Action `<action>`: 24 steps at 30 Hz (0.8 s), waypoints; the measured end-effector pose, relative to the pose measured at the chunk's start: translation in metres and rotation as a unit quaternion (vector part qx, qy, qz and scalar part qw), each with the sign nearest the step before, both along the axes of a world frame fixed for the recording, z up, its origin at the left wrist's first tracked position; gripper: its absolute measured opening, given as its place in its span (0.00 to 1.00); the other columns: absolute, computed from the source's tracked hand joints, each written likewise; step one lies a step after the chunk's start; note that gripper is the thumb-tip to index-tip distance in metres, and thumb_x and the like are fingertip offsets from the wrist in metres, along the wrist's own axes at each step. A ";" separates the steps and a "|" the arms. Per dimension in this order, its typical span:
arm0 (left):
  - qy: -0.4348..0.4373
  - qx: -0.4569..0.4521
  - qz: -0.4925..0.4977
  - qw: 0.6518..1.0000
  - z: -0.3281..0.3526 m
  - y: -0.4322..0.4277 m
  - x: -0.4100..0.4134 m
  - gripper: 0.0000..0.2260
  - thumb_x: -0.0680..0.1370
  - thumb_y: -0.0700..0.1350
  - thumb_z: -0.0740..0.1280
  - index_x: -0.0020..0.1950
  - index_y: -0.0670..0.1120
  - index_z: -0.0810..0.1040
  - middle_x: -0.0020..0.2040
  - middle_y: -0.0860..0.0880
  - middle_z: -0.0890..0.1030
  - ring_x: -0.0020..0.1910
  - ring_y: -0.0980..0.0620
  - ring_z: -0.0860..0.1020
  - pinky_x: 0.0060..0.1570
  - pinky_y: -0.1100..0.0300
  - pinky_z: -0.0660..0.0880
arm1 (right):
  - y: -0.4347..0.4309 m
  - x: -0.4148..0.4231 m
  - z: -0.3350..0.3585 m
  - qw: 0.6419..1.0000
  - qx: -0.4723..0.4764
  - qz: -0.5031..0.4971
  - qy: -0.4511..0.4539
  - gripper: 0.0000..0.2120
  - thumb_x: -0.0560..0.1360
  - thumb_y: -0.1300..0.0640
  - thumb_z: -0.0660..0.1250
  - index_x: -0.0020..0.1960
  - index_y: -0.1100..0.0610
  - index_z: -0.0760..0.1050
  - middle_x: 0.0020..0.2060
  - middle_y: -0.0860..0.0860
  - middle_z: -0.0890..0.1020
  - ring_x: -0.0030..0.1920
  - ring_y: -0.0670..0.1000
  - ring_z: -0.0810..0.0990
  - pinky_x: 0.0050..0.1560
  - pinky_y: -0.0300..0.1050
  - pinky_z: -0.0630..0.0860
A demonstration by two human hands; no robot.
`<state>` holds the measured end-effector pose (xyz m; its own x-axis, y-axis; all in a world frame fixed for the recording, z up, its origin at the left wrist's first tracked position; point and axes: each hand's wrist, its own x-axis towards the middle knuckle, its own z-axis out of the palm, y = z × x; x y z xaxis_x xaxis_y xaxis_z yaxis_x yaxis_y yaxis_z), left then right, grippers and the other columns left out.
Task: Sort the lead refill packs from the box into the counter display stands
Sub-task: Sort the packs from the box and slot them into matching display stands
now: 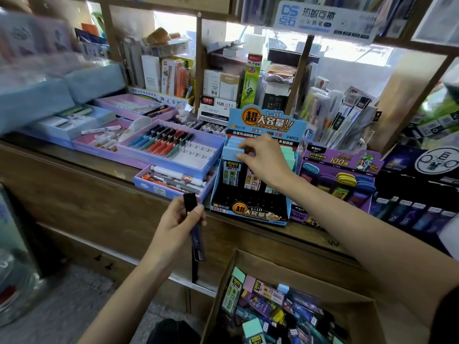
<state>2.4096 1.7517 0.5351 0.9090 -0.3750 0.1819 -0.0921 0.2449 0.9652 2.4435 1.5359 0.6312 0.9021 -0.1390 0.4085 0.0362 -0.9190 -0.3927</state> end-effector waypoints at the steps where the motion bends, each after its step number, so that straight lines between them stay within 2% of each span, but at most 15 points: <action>1: -0.015 0.005 -0.002 1.000 0.001 0.000 -0.001 0.08 0.73 0.47 0.66 0.48 0.45 0.74 0.34 0.53 0.78 0.35 0.57 0.77 0.37 0.69 0.73 | 0.000 0.001 -0.004 1.000 -0.017 -0.006 -0.016 0.13 0.75 0.53 0.68 0.58 0.56 0.78 0.51 0.57 0.77 0.57 0.58 0.71 0.60 0.50 0.67; 3: -0.037 0.015 -0.002 0.999 0.003 -0.001 -0.003 0.08 0.73 0.47 0.66 0.49 0.45 0.74 0.35 0.52 0.79 0.36 0.57 0.78 0.38 0.69 0.73 | 0.000 0.002 -0.010 0.996 -0.069 -0.003 -0.058 0.14 0.75 0.54 0.67 0.59 0.57 0.78 0.52 0.55 0.76 0.57 0.56 0.69 0.58 0.47 0.63; 5: -0.049 0.024 0.002 0.999 0.004 -0.001 -0.005 0.09 0.73 0.48 0.65 0.50 0.45 0.74 0.35 0.52 0.80 0.36 0.57 0.78 0.39 0.69 0.73 | -0.002 0.001 -0.013 0.983 -0.162 0.007 -0.081 0.14 0.76 0.54 0.66 0.60 0.58 0.78 0.54 0.56 0.75 0.58 0.57 0.68 0.57 0.48 0.61; 8: -0.052 0.025 0.003 0.998 0.005 -0.005 -0.007 0.06 0.75 0.45 0.64 0.50 0.44 0.75 0.35 0.52 0.79 0.36 0.56 0.77 0.39 0.68 0.74 | -0.009 -0.003 -0.010 0.951 -0.304 0.012 -0.058 0.17 0.79 0.51 0.61 0.65 0.57 0.74 0.62 0.57 0.72 0.63 0.58 0.66 0.59 0.49 0.58; 10: -0.054 0.028 0.007 0.998 0.006 -0.010 -0.009 0.04 0.77 0.42 0.64 0.51 0.45 0.76 0.37 0.53 0.80 0.37 0.57 0.78 0.40 0.68 0.73 | -0.007 -0.011 -0.005 0.946 -0.319 0.007 -0.047 0.20 0.79 0.49 0.59 0.68 0.56 0.70 0.65 0.56 0.70 0.66 0.57 0.64 0.63 0.49 0.58; 12: -0.061 0.034 0.007 0.998 0.009 -0.016 -0.012 0.07 0.76 0.42 0.66 0.53 0.48 0.77 0.43 0.55 0.83 0.42 0.59 0.79 0.43 0.70 0.73 | 0.002 -0.029 0.001 0.974 -0.220 0.027 -0.049 0.19 0.79 0.49 0.60 0.67 0.57 0.72 0.62 0.56 0.72 0.64 0.57 0.67 0.62 0.48 0.60; 13: -0.067 0.043 0.009 0.997 0.010 -0.020 -0.014 0.10 0.75 0.42 0.67 0.55 0.50 0.78 0.47 0.56 0.83 0.45 0.60 0.79 0.44 0.71 0.73 | 0.008 -0.042 0.003 0.990 -0.125 0.055 -0.046 0.17 0.79 0.50 0.60 0.63 0.58 0.75 0.58 0.55 0.75 0.60 0.55 0.70 0.59 0.47 0.63; 15: -0.076 0.058 0.023 0.995 0.012 -0.028 -0.018 0.14 0.74 0.41 0.68 0.59 0.51 0.78 0.52 0.54 0.82 0.51 0.60 0.79 0.48 0.71 0.72 | 0.016 -0.069 0.004 0.992 0.043 0.115 0.000 0.14 0.79 0.50 0.61 0.54 0.58 0.80 0.47 0.51 0.80 0.49 0.50 0.76 0.50 0.45 0.70; 17: -0.082 0.078 0.034 0.993 0.014 -0.037 -0.022 0.18 0.74 0.41 0.69 0.63 0.50 0.76 0.52 0.44 0.81 0.51 0.52 0.78 0.51 0.61 0.73 | 0.020 -0.095 -0.001 0.982 0.122 0.138 0.046 0.12 0.78 0.49 0.62 0.49 0.54 0.81 0.40 0.45 0.80 0.40 0.41 0.76 0.41 0.37 0.70; 18: -0.087 0.091 0.033 0.992 0.016 -0.043 -0.024 0.19 0.74 0.40 0.69 0.65 0.49 0.75 0.53 0.39 0.79 0.52 0.47 0.77 0.53 0.54 0.73 | 0.019 -0.105 -0.004 0.978 0.147 0.136 0.059 0.10 0.77 0.49 0.64 0.49 0.53 0.81 0.40 0.44 0.80 0.39 0.39 0.75 0.39 0.33 0.69; 19: -0.092 0.100 0.026 0.990 0.018 -0.050 -0.028 0.20 0.75 0.40 0.69 0.66 0.49 0.75 0.54 0.37 0.79 0.53 0.44 0.77 0.56 0.49 0.73 | 0.017 -0.112 -0.007 0.975 0.172 0.127 0.063 0.08 0.76 0.49 0.65 0.48 0.52 0.81 0.40 0.43 0.81 0.39 0.38 0.75 0.39 0.31 0.69; 21: -0.109 0.112 0.003 0.988 0.021 -0.065 -0.036 0.20 0.75 0.40 0.68 0.67 0.49 0.74 0.56 0.40 0.79 0.57 0.45 0.77 0.61 0.45 0.72 | 0.009 -0.123 -0.013 0.965 0.237 0.100 0.057 0.04 0.75 0.53 0.68 0.47 0.51 0.80 0.41 0.44 0.81 0.40 0.38 0.76 0.42 0.31 0.72; 24: -0.135 0.116 -0.032 0.984 0.026 -0.090 -0.049 0.20 0.75 0.39 0.68 0.65 0.52 0.74 0.58 0.45 0.78 0.60 0.50 0.75 0.63 0.48 0.71 | -0.008 -0.138 -0.016 0.941 0.329 0.054 0.055 0.02 0.74 0.57 0.70 0.45 0.51 0.78 0.38 0.45 0.81 0.41 0.42 0.79 0.46 0.39 0.77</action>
<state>2.3602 1.6622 0.5611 0.8131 -0.4890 0.3158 -0.3437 0.0345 0.9384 2.3057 1.5281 0.6157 0.9572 -0.2349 0.1693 0.0412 -0.4683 -0.8826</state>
